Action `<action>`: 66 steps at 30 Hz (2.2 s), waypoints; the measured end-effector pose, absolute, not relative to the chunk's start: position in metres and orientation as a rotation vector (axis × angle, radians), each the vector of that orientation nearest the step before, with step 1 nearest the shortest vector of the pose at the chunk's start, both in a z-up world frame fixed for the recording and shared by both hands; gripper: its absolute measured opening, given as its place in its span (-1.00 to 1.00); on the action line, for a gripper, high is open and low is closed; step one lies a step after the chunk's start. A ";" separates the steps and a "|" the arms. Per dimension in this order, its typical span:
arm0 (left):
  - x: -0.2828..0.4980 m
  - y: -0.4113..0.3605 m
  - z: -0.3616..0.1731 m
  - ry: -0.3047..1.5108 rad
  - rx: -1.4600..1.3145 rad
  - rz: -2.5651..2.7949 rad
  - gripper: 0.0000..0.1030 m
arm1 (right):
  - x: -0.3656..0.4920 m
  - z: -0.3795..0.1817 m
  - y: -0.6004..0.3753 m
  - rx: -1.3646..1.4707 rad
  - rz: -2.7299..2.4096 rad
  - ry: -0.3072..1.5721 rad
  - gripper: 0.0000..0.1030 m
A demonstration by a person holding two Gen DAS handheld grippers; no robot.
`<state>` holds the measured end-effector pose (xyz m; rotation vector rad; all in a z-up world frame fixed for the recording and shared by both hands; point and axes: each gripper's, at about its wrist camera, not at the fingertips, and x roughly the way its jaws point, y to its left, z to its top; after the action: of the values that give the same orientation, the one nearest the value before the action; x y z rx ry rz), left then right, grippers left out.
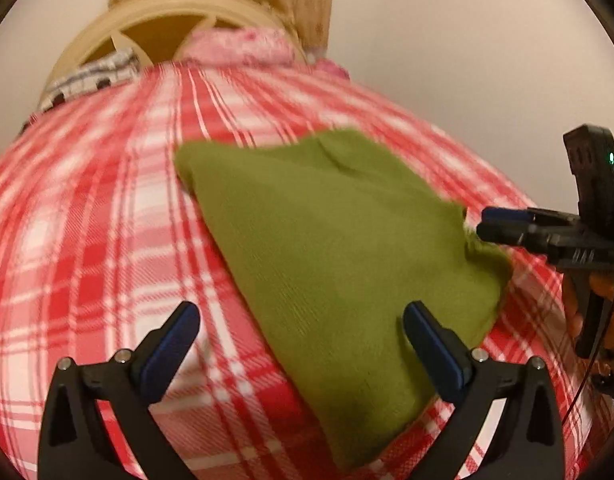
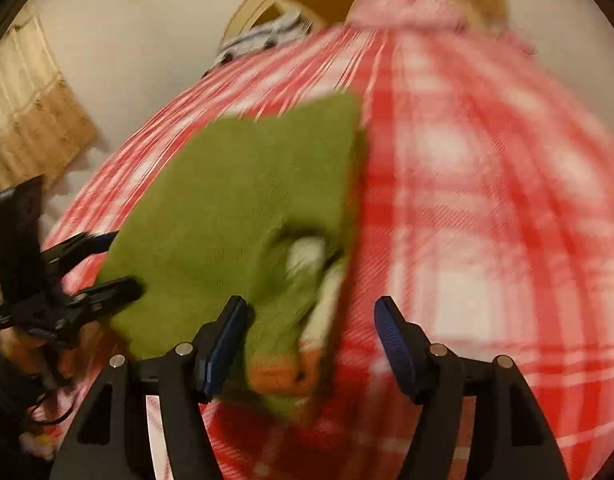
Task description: Fold small clothes
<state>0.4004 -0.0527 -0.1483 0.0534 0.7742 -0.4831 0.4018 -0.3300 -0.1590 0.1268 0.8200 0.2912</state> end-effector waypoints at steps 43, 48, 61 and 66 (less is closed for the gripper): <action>0.452 -0.062 -0.188 0.930 -0.092 -0.551 1.00 | 0.567 -0.226 -0.342 0.664 0.625 1.014 -0.20; 0.453 -0.063 -0.187 0.930 -0.089 -0.557 0.99 | 0.563 -0.226 -0.340 0.656 0.621 0.998 -0.21; 0.435 -0.069 -0.167 0.842 -0.016 -0.606 -0.03 | 0.553 -0.209 -0.331 0.583 0.566 0.959 -0.31; 0.428 -0.061 -0.157 0.838 -0.019 -0.619 -0.13 | 0.546 -0.191 -0.326 0.582 0.576 0.930 -0.32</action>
<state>0.4276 -0.0609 -0.1567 -0.0186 0.8380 -0.6194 0.5458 -0.3264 -0.1912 0.5824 0.9300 0.5762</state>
